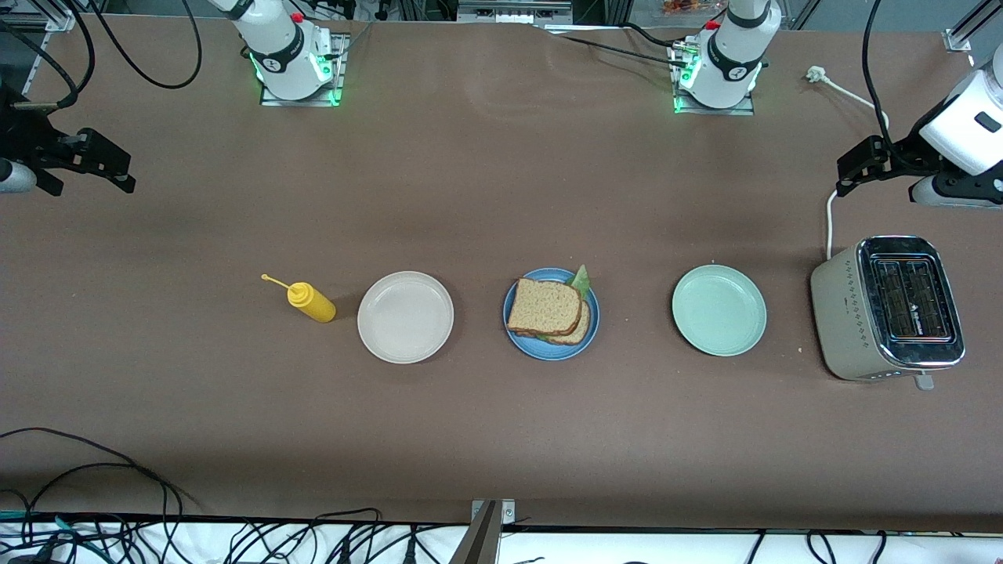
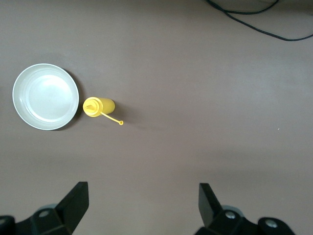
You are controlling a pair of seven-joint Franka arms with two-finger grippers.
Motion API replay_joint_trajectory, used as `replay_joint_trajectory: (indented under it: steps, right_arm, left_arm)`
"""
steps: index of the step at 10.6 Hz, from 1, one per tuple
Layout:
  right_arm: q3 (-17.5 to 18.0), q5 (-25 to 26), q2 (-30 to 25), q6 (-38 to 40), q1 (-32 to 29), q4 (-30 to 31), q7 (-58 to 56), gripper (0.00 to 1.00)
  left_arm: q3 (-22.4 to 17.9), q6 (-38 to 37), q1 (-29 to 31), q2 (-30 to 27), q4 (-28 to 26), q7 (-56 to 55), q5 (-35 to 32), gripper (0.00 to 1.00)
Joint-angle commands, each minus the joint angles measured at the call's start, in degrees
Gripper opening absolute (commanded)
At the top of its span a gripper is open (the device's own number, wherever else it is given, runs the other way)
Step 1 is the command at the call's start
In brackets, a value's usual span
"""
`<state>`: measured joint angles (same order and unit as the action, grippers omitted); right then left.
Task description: Make sandwich in blue plate with both arms
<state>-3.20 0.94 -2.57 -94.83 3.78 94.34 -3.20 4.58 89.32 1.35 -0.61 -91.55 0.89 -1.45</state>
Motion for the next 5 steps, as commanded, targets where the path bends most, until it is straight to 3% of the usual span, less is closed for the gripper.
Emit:
replay_joint_trajectory:
  steps: [1,5]
  right_arm:
    - [0.0,0.6,0.4,1.6,-0.2,-1.6,-0.1,1.00]
    - [0.0,0.6,0.4,1.6,-0.2,-1.6,-0.1,1.00]
  left_arm:
    - [0.1,-1.2,0.1,-0.3,0.8,-1.1,1.3,1.00]
    - [0.8,-1.9,0.1,-0.4,0.9,-1.2,1.1,1.00]
